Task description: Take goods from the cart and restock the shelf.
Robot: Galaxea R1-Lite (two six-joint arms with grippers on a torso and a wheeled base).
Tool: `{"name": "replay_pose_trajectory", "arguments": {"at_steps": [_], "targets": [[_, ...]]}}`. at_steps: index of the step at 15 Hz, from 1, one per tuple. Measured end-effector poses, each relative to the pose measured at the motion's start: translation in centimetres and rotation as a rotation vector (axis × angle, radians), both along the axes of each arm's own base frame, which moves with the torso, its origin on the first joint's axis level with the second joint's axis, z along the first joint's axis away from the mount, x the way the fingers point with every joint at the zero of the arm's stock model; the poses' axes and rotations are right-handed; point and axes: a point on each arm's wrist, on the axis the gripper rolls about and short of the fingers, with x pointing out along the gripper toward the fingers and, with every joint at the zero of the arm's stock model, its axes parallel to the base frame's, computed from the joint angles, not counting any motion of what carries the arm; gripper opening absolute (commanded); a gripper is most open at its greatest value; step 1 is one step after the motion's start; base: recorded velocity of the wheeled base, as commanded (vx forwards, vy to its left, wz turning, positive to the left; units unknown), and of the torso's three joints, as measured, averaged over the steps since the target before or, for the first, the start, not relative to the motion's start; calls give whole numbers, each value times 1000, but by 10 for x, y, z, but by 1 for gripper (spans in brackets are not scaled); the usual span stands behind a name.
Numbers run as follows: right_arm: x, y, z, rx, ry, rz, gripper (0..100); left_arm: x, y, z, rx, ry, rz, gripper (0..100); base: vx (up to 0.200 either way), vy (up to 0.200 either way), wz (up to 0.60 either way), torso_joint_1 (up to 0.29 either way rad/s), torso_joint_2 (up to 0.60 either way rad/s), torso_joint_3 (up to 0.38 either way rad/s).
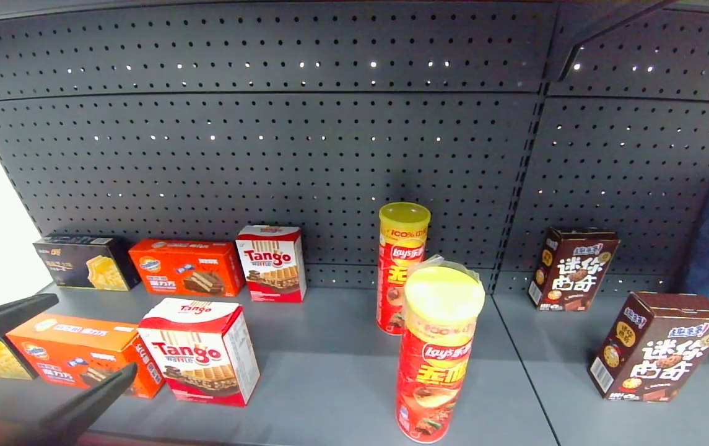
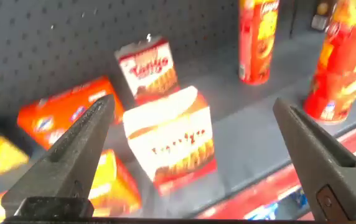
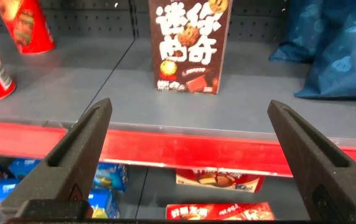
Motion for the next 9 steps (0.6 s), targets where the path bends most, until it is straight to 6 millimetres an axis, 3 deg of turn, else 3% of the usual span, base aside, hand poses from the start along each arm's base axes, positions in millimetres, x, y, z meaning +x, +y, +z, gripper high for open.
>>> {"name": "replay_pose_trajectory", "arguments": {"at_steps": [2,5,7,9], "targets": [[-6,0,28,23,-46,14,100,-4,1,4,-6,-22,11,100,0,0,0,0,0,0],[-5,0,97,-19,-57,144,100,-6,2,8,-11,-40,14,100,0,0,0,0,0,0],[15,2,135,-87,-16,254,100,-6,3,6,-10,-37,21,100,0,0,0,0,0,0],[48,9,164,-166,44,368,100,-6,3,7,-12,-40,36,100,0,0,0,0,0,0]]}}
